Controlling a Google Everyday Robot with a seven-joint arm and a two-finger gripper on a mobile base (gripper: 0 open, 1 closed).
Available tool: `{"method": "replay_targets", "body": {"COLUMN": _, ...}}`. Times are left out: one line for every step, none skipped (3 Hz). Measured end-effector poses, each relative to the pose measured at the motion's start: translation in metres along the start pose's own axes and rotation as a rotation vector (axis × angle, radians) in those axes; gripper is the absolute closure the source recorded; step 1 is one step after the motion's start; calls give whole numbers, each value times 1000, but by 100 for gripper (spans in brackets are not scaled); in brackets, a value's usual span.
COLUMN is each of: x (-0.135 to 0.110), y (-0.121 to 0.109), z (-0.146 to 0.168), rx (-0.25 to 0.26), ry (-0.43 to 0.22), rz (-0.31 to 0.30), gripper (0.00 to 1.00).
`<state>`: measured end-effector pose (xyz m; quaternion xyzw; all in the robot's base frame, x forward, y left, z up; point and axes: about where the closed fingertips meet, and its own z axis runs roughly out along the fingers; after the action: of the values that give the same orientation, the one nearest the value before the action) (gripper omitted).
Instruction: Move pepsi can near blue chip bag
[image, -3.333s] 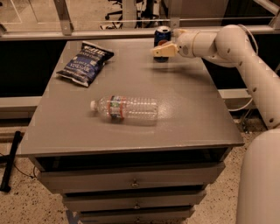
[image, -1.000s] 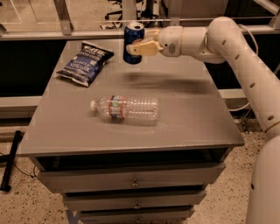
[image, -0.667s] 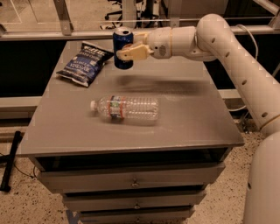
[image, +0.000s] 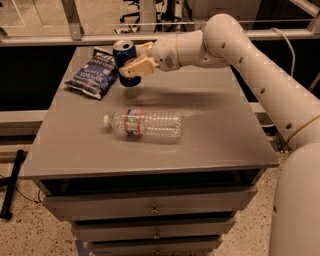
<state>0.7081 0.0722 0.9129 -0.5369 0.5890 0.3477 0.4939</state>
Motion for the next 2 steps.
{"method": "replay_targets", "body": {"x": 2, "y": 3, "z": 15, "rx": -4, "ry": 26, "rz": -12, "gripper": 100}}
{"method": "replay_targets", "body": {"x": 4, "y": 5, "z": 26, "rx": -6, "ry": 34, "rz": -9, "gripper": 83}}
